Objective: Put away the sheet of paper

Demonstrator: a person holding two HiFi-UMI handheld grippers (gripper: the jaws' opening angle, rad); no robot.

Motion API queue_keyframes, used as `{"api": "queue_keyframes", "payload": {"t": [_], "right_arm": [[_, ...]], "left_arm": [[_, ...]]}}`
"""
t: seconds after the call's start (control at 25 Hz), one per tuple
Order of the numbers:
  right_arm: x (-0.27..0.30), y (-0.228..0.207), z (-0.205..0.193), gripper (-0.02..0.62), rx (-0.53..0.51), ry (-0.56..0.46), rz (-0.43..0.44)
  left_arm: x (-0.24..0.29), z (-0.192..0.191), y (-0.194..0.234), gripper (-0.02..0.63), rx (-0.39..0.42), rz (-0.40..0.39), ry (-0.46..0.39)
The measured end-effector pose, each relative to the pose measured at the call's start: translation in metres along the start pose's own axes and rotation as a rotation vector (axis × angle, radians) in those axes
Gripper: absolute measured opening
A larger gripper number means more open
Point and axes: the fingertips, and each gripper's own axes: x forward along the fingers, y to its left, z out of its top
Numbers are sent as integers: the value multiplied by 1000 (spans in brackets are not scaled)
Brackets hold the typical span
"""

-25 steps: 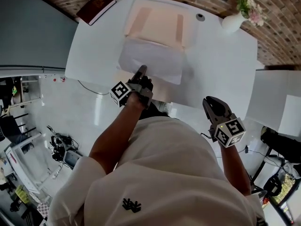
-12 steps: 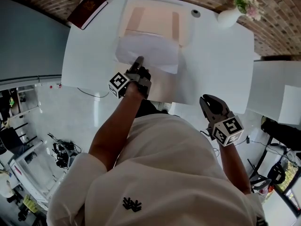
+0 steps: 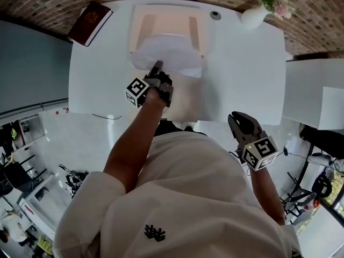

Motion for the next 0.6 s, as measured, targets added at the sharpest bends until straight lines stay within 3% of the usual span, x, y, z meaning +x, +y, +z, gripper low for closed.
{"api": "queue_keyframes", "payload": {"t": [0.24,0.6], "right_arm": [[1,-3,-19,77,38,2,-29],[-3,0,-7,77,81,-7,-93]], "left_arm": [[26,5,-1,23,-10,-1,-1],[59,18,-4,23,11,12,-1]]}}
